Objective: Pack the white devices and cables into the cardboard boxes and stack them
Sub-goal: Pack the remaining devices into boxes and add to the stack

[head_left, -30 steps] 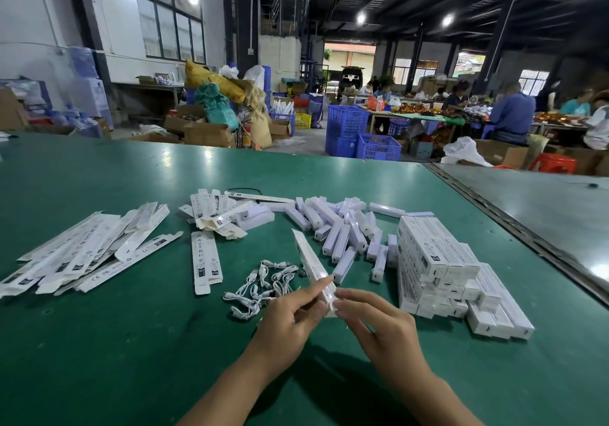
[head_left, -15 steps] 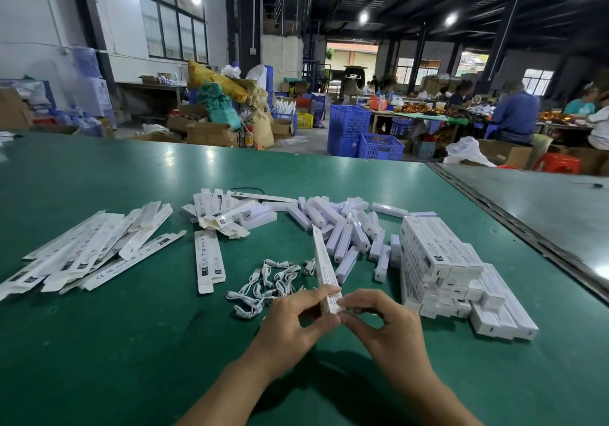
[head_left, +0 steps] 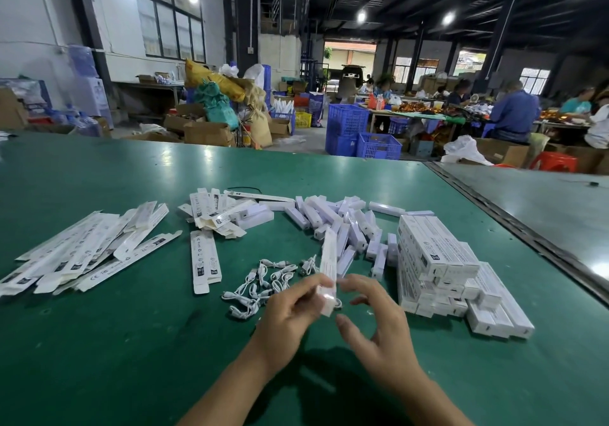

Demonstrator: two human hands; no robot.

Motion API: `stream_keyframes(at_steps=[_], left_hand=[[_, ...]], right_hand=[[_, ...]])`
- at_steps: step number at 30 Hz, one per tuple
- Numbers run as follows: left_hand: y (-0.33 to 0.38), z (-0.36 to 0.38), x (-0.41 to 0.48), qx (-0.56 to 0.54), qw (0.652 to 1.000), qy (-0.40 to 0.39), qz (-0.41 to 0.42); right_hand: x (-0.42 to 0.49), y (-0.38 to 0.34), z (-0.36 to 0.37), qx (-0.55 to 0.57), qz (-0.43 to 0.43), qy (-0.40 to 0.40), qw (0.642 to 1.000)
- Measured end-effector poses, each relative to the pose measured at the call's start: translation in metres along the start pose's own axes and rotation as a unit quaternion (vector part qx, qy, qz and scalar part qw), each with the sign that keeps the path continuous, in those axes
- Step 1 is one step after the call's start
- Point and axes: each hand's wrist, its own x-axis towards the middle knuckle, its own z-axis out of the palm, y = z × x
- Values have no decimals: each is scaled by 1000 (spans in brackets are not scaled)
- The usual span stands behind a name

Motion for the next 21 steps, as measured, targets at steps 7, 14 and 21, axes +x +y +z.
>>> stream_keyframes(at_steps=[7,14,21], left_hand=[[14,-21,8,-356,928,55,-90],[6,-26,14,-395,891,159,-160],[-2,-1,8,-211,953,135,-168]], right_hand=[[4,27,-8,-210,39,4,977],[-1,30,1,-185,54,-66,979],[-2,21,12,-105,63,-127,984]])
